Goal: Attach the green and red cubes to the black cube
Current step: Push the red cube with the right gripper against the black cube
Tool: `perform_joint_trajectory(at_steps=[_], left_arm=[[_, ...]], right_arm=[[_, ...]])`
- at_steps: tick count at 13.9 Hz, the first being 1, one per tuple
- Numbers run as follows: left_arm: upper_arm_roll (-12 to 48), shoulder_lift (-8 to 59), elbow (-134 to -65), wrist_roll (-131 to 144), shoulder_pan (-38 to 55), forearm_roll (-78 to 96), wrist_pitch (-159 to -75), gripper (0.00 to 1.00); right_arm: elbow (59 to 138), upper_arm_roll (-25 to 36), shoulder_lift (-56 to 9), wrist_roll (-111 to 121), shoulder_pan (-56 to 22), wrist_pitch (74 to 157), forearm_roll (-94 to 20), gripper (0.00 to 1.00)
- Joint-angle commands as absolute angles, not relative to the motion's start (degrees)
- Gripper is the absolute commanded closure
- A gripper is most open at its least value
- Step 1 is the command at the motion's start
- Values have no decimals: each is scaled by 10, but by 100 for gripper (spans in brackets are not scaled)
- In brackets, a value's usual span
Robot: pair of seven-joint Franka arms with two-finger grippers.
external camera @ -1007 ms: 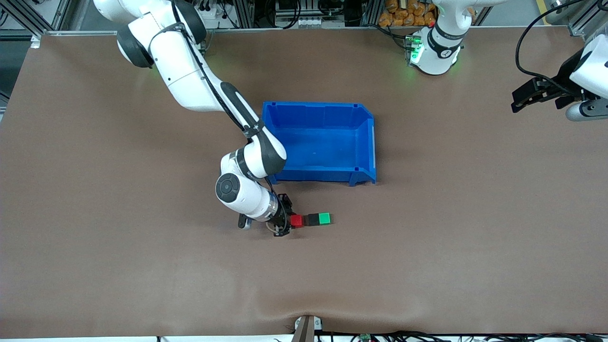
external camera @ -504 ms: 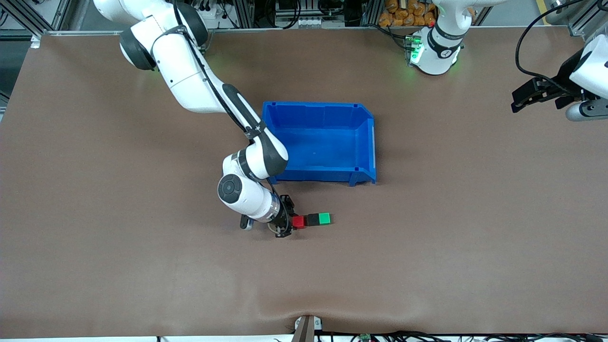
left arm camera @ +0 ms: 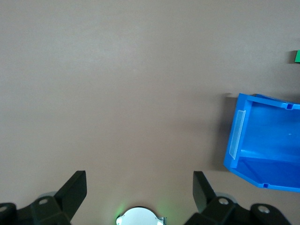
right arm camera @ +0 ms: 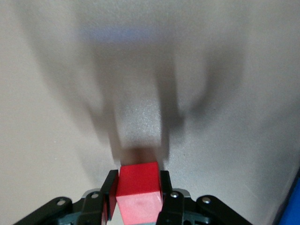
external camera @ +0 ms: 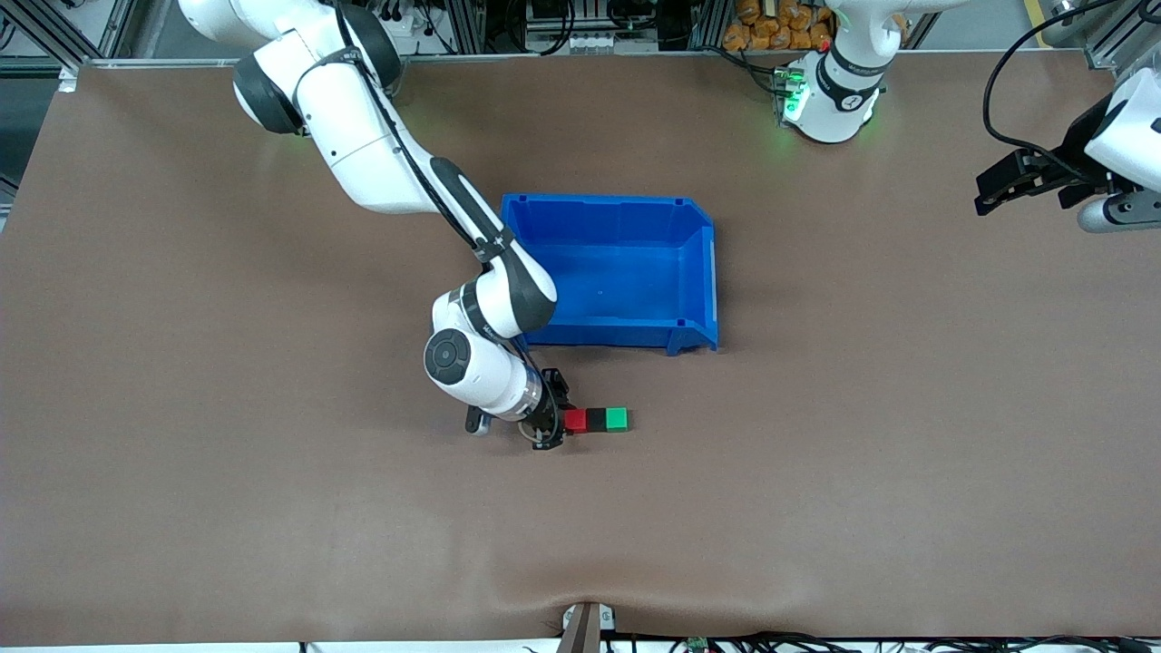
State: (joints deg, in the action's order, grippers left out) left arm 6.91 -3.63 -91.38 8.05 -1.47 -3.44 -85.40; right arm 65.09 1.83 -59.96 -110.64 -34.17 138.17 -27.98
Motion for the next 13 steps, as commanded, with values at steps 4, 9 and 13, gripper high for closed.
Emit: perform_joint_trajectory(at_steps=[4, 9, 13], left_arm=[[71, -46, -920, 81, -17, -30, -853, 0], [72, -46, -920, 81, -17, -30, -852, 0], [72, -46, -920, 81, -17, -30, -852, 0]], right_arm=[[632, 24, -613, -1121, -351, 1381, -288, 67], [632, 25, -613, -1123, -351, 1375, -287, 37], [634, 25, -611, -1123, -349, 1374, -286, 12]])
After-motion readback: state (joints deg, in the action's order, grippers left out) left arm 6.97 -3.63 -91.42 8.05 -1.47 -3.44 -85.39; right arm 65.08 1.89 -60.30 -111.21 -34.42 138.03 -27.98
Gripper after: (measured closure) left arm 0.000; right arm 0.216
